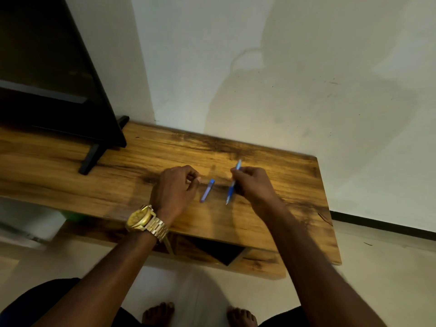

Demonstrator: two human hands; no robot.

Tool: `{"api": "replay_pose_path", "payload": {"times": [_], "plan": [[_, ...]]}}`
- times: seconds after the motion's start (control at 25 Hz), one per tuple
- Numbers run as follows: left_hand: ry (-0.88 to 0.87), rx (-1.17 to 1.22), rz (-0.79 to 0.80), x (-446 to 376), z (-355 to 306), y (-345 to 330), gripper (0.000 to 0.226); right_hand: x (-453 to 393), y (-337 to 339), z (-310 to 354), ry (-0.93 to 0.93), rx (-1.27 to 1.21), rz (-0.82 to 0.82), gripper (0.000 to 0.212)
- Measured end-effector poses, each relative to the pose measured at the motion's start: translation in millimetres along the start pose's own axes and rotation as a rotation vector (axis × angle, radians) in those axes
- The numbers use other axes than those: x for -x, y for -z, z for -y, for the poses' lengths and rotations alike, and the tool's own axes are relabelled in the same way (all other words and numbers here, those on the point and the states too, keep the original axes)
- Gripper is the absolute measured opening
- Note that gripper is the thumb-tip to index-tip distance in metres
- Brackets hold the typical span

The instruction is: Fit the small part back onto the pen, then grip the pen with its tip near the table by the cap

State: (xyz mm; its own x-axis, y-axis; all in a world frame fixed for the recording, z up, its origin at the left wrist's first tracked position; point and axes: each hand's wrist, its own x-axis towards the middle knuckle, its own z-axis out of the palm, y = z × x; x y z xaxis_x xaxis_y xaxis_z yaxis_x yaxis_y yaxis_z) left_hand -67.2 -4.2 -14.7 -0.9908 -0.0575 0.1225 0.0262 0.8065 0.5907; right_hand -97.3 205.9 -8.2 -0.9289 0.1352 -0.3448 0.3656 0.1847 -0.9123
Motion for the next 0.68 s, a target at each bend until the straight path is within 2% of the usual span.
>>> {"api": "replay_pose_path", "payload": {"times": [0.08, 0.16, 0.2, 0.28, 0.36, 0.48, 0.68], "plan": [[-0.066, -0.078, 0.011, 0, 16, 5, 0.040, 4, 13, 9, -0.033, -0.458, -0.002, 0.018], [-0.010, -0.253, 0.190, 2, 34, 4, 0.082, 14, 23, 14, -0.035, -0.853, 0.054, 0.016], [0.006, -0.336, 0.291, 4, 41, 0, 0.098, 18, 27, 16, -0.008, -0.994, 0.095, 0.016], [-0.012, -0.403, 0.348, 7, 50, -14, 0.113, 24, 33, 22, 0.070, -1.198, 0.165, 0.022], [-0.032, -0.406, 0.315, 10, 54, -24, 0.119, 29, 34, 28, 0.101, -1.293, 0.261, 0.035], [-0.054, -0.440, 0.271, 12, 61, -36, 0.129, 30, 32, 32, 0.092, -1.295, 0.389, 0.061], [-0.090, -0.490, 0.202, 12, 61, -45, 0.129, 27, 36, 27, 0.068, -1.320, 0.443, 0.060]]}}
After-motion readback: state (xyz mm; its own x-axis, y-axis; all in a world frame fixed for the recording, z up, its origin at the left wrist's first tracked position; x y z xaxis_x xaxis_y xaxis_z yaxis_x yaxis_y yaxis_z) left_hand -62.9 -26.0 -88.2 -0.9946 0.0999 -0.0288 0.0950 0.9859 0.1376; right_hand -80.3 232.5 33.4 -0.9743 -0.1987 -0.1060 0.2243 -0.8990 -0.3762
